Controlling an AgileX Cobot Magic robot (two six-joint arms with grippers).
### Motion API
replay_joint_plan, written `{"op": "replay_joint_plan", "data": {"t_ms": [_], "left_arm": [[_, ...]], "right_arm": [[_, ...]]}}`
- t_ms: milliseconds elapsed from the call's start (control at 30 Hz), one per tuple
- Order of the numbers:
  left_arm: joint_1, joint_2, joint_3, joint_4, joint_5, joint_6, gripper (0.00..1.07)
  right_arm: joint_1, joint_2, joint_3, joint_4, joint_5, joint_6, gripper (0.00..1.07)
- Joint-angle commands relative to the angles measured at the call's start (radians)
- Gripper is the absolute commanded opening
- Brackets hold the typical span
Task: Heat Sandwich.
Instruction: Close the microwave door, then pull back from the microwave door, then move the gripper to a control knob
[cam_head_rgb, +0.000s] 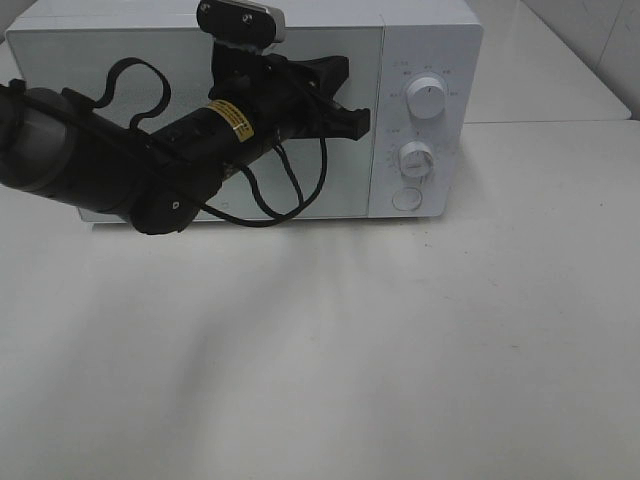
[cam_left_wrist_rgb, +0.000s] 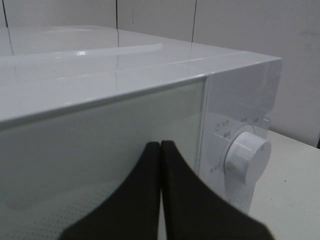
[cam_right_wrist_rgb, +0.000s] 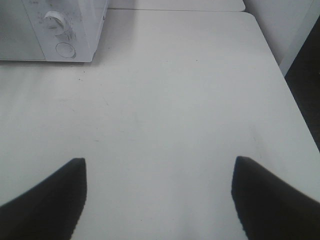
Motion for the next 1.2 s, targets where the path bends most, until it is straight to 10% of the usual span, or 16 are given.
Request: {"op": "replay_joint_plan", "data": {"t_ms": [33, 1067, 1167, 1200], "left_arm": [[0.026, 0.003, -0.012, -0.135, 0.017, -0.005, 0.0], [0.025, -0.43, 0.502, -0.156, 0.152, -0.012, 0.03], [0.025, -0.482, 0.505, -0.156, 0.306, -0.012, 0.31], [0.025, -0.514, 0.505, -0.156, 0.398, -0.011, 0.63]], "right_arm": [[-0.005, -0.027, 0.001, 0.003, -0.01, -0.001, 0.76], [-0.005, -0.027, 0.001, 0.003, -0.01, 0.004, 0.76], [-0.005, -0.027, 0.001, 0.003, -0.01, 0.004, 0.76], [-0.005, -0.027, 0.001, 0.003, -0.01, 0.004, 0.76]]}}
